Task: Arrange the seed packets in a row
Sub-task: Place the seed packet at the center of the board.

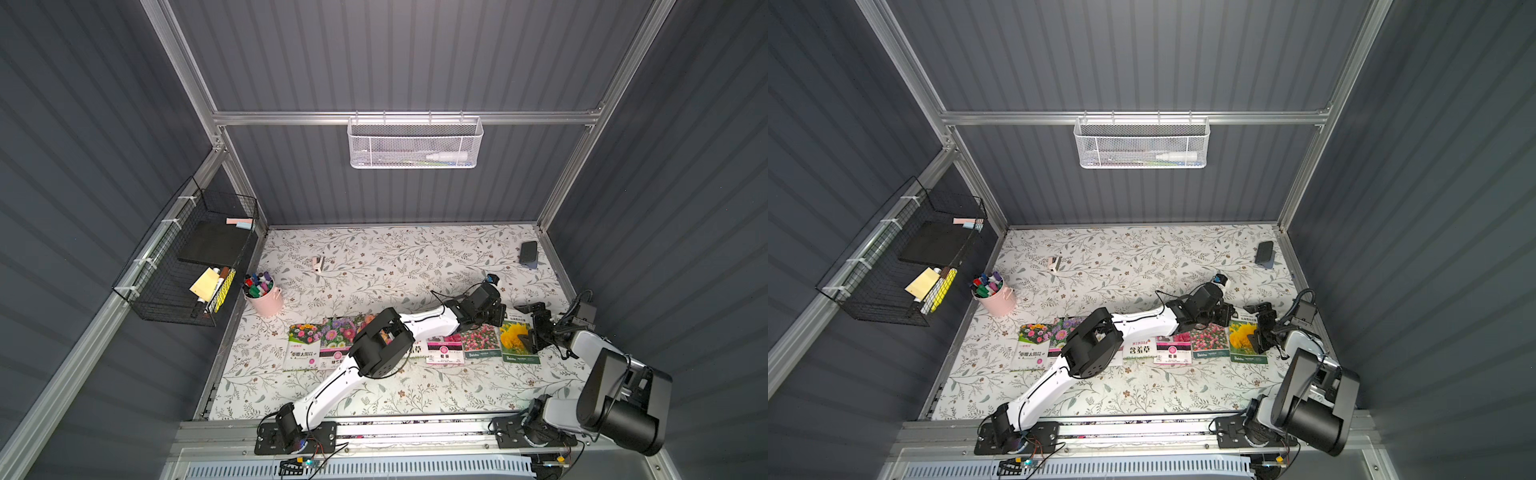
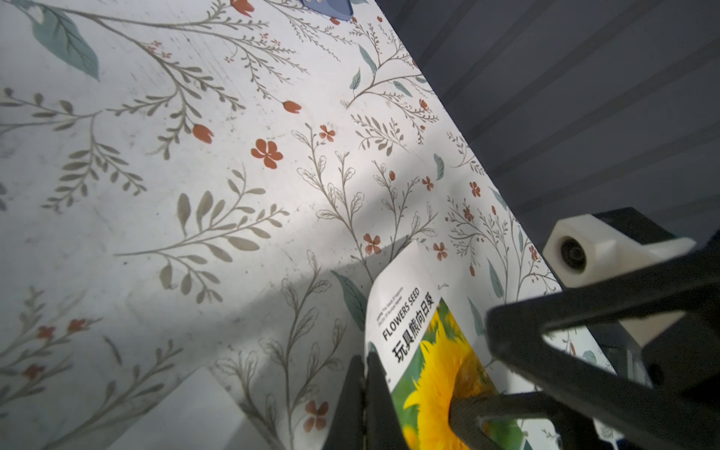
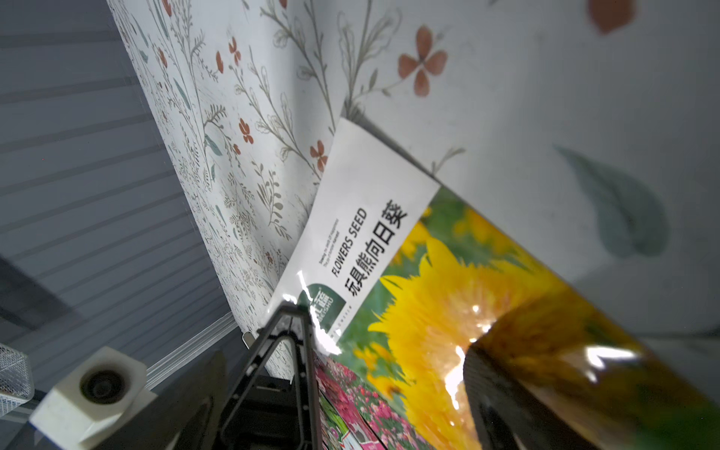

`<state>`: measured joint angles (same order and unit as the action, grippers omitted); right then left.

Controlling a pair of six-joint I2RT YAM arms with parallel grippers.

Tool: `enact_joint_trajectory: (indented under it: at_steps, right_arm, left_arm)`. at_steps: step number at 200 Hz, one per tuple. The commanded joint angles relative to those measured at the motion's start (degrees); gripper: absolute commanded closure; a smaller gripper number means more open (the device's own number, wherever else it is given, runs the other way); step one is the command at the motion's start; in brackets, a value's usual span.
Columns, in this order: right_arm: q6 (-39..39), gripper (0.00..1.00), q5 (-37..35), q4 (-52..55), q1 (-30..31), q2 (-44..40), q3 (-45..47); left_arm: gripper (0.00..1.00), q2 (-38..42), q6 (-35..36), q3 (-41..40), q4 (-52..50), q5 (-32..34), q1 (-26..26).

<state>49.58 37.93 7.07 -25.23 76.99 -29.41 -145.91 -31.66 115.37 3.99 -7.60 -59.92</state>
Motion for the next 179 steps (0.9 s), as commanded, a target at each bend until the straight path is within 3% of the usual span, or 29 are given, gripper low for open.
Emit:
enact_joint_trajectory:
  at_steps: [1, 179]
  right_arm:
    - [1.0, 0.03, -1.6, -1.6, 0.9, 1.7, -2.5]
    - [2.7, 0.04, -3.3, -4.9, 6.4, 14.7, -11.5]
  left_arm:
    - [1.0, -1.1, 2.3, 2.2, -1.3, 0.8, 0.0]
    - [1.0, -2.8, 4.1, 4.6, -3.8, 1.6, 1.3]
